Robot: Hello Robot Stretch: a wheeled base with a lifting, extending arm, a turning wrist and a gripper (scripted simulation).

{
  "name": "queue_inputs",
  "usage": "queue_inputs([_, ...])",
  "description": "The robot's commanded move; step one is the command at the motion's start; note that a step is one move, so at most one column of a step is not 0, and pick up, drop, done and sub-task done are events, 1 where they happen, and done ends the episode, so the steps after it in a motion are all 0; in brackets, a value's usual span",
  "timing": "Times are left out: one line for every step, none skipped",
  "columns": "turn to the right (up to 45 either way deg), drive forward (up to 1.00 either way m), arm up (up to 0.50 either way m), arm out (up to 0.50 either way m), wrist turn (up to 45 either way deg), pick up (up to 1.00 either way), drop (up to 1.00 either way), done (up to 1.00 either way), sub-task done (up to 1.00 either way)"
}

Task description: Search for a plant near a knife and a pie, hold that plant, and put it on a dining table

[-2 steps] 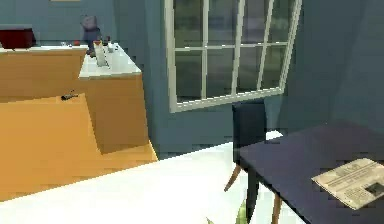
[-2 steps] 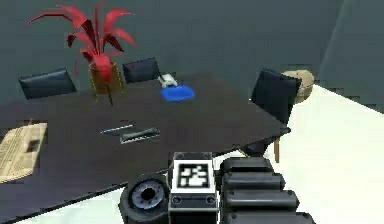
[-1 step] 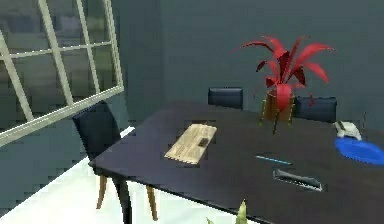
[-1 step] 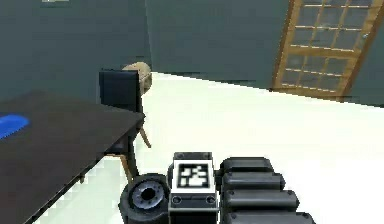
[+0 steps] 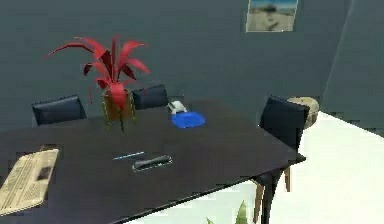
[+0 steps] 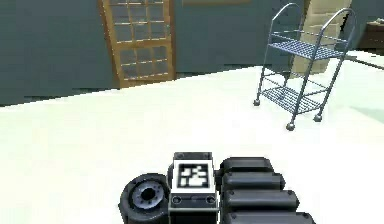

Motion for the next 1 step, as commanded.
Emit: queue_inputs([45.0,0.00,0.00,0.00,0.0,0.00,0.00,0.00,0.00])
